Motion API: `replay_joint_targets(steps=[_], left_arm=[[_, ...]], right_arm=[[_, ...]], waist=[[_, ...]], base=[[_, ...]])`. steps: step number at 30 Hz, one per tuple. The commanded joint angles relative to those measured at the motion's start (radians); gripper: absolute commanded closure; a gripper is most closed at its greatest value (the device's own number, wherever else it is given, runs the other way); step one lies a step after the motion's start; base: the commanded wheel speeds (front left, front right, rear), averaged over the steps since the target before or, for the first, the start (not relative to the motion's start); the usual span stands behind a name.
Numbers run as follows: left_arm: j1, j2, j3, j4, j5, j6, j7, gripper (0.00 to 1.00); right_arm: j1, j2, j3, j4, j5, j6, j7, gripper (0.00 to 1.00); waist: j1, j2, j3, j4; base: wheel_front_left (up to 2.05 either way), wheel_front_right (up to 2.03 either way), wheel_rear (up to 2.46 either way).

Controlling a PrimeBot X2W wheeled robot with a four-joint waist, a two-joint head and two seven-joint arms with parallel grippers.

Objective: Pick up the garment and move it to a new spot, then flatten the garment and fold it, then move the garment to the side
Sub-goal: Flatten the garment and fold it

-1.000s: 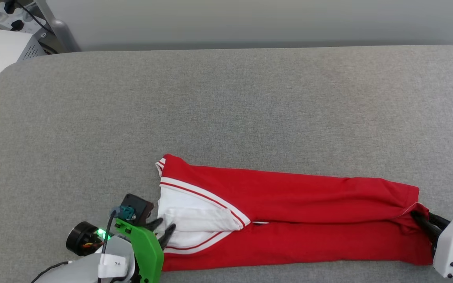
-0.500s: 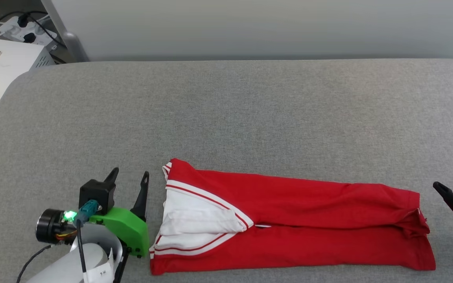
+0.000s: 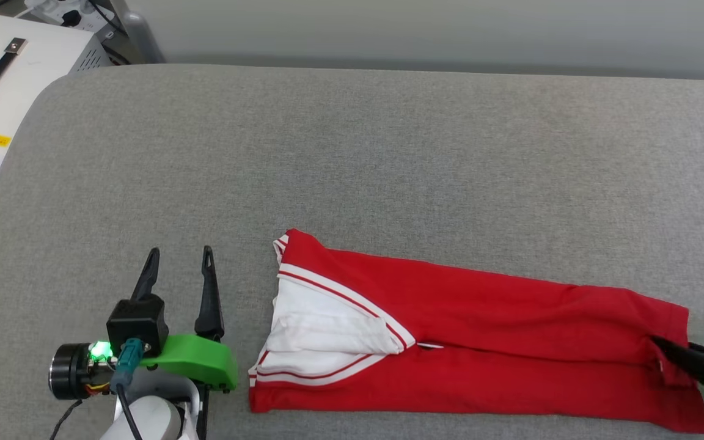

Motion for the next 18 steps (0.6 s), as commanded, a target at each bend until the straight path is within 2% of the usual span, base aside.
replay_joint_targets(steps=[1, 13, 14, 15, 18], left_arm=[[0.027, -0.025, 0.029, 0.000, 0.030, -0.015, -0.006, 0.00], [0.130, -0.203, 0.204, 0.004, 0.257, -0.137, -0.006, 0.00], [0.136, -0.213, 0.213, 0.006, 0.269, -0.146, -0.006, 0.00], [0.142, -0.224, 0.226, 0.009, 0.282, -0.156, -0.006, 0.00], [0.157, -0.247, 0.258, 0.010, 0.317, -0.175, -0.006, 0.00]], right_arm=[[-0.013, 0.010, 0.015, 0.013, -0.012, -0.001, 0.008, 0.00], [-0.001, 0.073, 0.140, 0.062, -0.006, -0.001, 0.029, 0.00], [-0.002, 0.072, 0.144, 0.063, -0.006, -0.001, 0.024, 0.25], [-0.002, 0.072, 0.146, 0.066, -0.006, -0.001, 0.015, 1.00], [-0.002, 0.061, 0.152, 0.076, -0.005, -0.001, -0.002, 1.00]], waist=[[0.0000, -0.0001, 0.010, 0.014], [0.0000, -0.0001, 0.005, 0.025], [0.0000, -0.0001, 0.003, 0.024], [0.0000, -0.0001, 0.000, 0.022], [0.0000, -0.0001, -0.009, 0.017]], base=[[0.00, 0.00, 0.00], [0.00, 0.00, 0.00], [0.00, 0.00, 0.00], [0.00, 0.00, 0.00], [0.00, 0.00, 0.00]])
